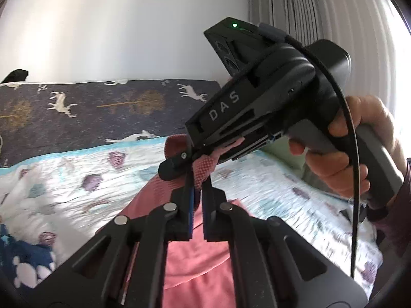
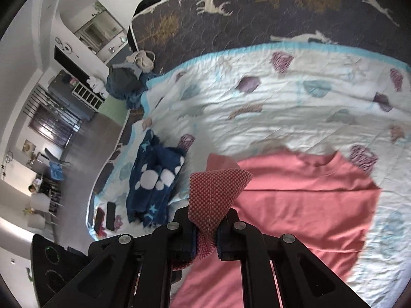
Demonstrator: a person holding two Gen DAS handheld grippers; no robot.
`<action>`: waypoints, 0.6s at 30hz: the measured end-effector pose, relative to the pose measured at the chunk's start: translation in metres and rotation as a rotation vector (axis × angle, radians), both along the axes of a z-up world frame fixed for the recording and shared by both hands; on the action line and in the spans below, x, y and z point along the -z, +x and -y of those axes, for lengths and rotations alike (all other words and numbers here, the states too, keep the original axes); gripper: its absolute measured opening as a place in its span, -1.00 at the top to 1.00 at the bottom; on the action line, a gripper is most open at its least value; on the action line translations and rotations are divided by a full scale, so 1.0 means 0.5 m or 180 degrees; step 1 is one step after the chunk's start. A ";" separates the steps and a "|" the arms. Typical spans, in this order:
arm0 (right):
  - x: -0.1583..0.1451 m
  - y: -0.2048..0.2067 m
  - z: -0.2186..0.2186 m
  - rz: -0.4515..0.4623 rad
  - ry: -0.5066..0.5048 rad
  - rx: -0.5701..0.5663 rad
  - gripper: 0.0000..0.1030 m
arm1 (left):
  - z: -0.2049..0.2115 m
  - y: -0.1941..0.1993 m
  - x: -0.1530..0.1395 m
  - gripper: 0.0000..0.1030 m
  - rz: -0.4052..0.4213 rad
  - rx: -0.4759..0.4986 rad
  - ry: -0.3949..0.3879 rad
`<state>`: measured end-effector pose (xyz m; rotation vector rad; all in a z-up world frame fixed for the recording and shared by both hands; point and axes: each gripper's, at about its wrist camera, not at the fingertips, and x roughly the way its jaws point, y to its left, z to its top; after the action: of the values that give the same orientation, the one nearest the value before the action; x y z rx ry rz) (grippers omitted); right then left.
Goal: Fold small clothes
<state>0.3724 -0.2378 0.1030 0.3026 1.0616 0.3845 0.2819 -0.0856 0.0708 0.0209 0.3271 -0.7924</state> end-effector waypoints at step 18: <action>0.256 0.028 0.308 -0.0679 -0.0181 0.0585 0.82 | 0.306 0.049 0.234 0.92 -0.0898 -0.0053 -0.0029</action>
<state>0.3862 -0.3917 -0.0251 0.3933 1.2402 0.1590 0.3064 -0.2388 -0.0461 -0.1028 0.5899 -0.7811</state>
